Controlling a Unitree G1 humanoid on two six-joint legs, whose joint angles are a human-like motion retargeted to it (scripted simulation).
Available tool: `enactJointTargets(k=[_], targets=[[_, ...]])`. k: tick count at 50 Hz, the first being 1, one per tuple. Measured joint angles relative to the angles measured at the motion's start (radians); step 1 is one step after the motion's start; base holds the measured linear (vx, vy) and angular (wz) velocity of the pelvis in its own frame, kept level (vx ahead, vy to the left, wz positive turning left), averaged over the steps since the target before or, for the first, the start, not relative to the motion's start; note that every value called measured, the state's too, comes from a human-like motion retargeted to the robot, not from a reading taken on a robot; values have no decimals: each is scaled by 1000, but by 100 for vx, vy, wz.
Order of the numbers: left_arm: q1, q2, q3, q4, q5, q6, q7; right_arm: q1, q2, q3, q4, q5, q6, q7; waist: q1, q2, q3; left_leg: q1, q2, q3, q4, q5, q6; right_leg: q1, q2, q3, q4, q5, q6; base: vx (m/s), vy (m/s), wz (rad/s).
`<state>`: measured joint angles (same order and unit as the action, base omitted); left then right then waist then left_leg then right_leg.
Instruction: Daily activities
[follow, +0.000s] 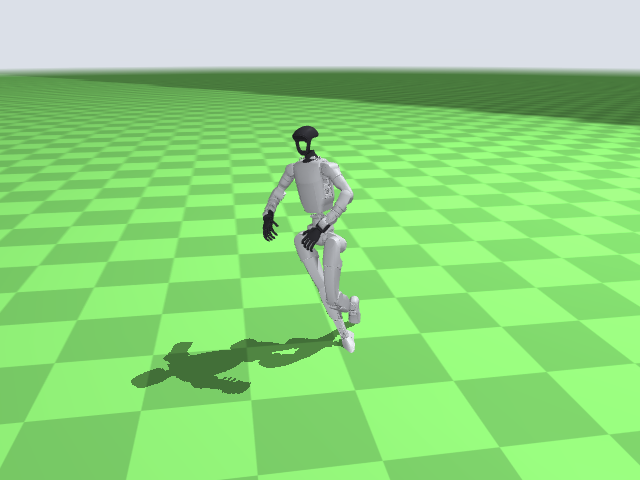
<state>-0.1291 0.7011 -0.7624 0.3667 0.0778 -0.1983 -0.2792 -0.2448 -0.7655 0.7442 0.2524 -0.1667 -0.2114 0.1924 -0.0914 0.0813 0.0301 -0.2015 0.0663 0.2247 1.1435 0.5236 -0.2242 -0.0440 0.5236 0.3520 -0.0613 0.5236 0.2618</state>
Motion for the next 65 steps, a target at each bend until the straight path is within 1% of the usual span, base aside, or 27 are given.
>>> enactJointTargets(k=[10, 15, 18, 22, 27, 32, 40, 43, 45, 47, 48, 50, 52, 53, 55, 58, 60, 61, 65], targets=[[-45, -102, 54, -2, 17, 27, -77, 28, 76, -104, -84, -77, 29, 46, -36, -7, 18, -7, -130, -29, 10, 0, -26, -10, 0, -40, 69, 0, 0, -2, 4, -51], [-87, -154, 138, -73, -33, 40, -87, 1, 126, -209, -173, -45, 51, 42, -38, -20, 24, -12, -185, -31, 14, 0, -37, -50, 0, -93, 151, 0, 0, -8, 2, -54], [-125, -188, 245, -178, -99, 33, -43, -51, 160, -310, -269, -11, 56, -2, -31, -31, 26, -18, -215, -30, 26, 0, -38, -87, 0, -143, 226, 0, 0, -12, 2, -57], [-226, -225, 406, -379, -161, 13, 60, -190, 204, -446, -447, 12, 71, -86, -13, -42, 30, -34, -248, -18, 59, 0, -38, -209, 0, -266, 427, 0, 0, -19, 2, -66], [-399, -241, 526, -592, -126, 3, 160, -412, 234, -539, -635, -51, 103, -139, 2, -51, 33, -70, -268, 6, 122, 0, -38, -355, 0, -405, 689, -10, 0, -19, 3, -73], [-513, -251, 593, -692, -40, 36, 174, -543, 254, -606, -747, -167, 153, -96, 3, -63, 66, -106, -292, 17, 151, 0, -38, -443, -1, -490, 847, -11, 0, -11, 5, -71], [-545, -265, 634, -745, 19, 86, 109, -556, 283, -684, -872, -276, 204, 63, 18, -74, 103, -115, -366, 2, 125, 0, -38, -454, -2, -534, 914, 0, 0, -2, 11, -59], [-526, -261, 640, -758, 20, 100, 75, -591, 251, -725, -918, -349, 230, 107, 25, -88, 108, -111, -403, -18, 102, 0, -38, -448, -2, -542, 921, 0, 0, 1, 10, -39], [-497, -248, 649, -767, 6, 109, 37, -645, 198, -764, -926, -420, 263, 124, 39, -98, 113, -110, -420, -31, 88, 0, -38, -445, -2, -547, 921, 0, 0, 1, 8, -32], [-451, -235, 650, -773, -22, 121, -13, -728, 113, -797, -892, -506, 314, 122, 57, -115, 120, -111, -442, -49, 74, 0, -38, -443, -3, -550, 919, 0, 0, 2, 7, -24], [-426, -229, 647, -778, -37, 128, -41, -778, 60, -807, -852, -550, 348, 118, 68, -125, 125, -111, -456, -59, 65, 0, -38, -443, -3, -549, 918, 0, 0, 2, 8, -22], [-379, -213, 634, -805, -62, 142, -97, -906, -69, -787, -684, -618, 438, 112, 107, -143, 137, -117, -490, -82, 41, 0, -38, -434, -3, -538, 902, 0, 0, 1, 9, -23], [-348, -201, 620, -840, -69, 154, -130, -1038, -189, -696, -449, -607, 508, 113, 141, -160, 153, -118, -525, -105, 18, 0, -38, -425, -3, -522, 889, 0, 0, 0, 8, -15], [-339, -198, 617, -850, -67, 159, -141, -1084, -224, -648, -366, -589, 523, 118, 148, -168, 160, -116, -537, -111, 13, 0, -38, -425, -3, -520, 890, 0, 0, 0, 0, 0], [-333, -199, 623, -861, -56, 170, -156, -1155, -247, -574, -298, -565, 521, 114, 154, -172, 175, -112, -546, -113, 9, 0, -38, -427, -4, -523, 903, 0, 0, -2, 1, -10], [-353, -233, 660, -865, -27, 184, -150, -1177, -170, -563, -425, -571, 465, 74, 142, -143, 200, -112, -532, -92, 17, 0, -38, -437, -4, -543, 939, 0, 0, -7, 1, -37], [-376, -260, 699, -861, -8, 192, -139, -1112, -74, -598, -561, -577, 416, 76, 129, -113, 218, -117, -510, -68, 30, 0, -38, -440, -4, -557, 959, 0, 0, -9, 4, -52], [-385, -264, 716, -857, 1, 193, -129, -1051, -20, -623, -627, -570, 391, 100, 123, -104, 222, -120, -503, -59, 36, 0, -38, -438, -4, -563, 968, 0, 0, -8, 4, -52], [-427, -266, 749, -852, 42, 185, -75, -810, 180, -677, -822, -486, 310, 220, 110, -96, 225, -125, -499, -37, 46, 0, -38, -433, -5, -579, 1003, 0, 0, -6, 4, -48]])
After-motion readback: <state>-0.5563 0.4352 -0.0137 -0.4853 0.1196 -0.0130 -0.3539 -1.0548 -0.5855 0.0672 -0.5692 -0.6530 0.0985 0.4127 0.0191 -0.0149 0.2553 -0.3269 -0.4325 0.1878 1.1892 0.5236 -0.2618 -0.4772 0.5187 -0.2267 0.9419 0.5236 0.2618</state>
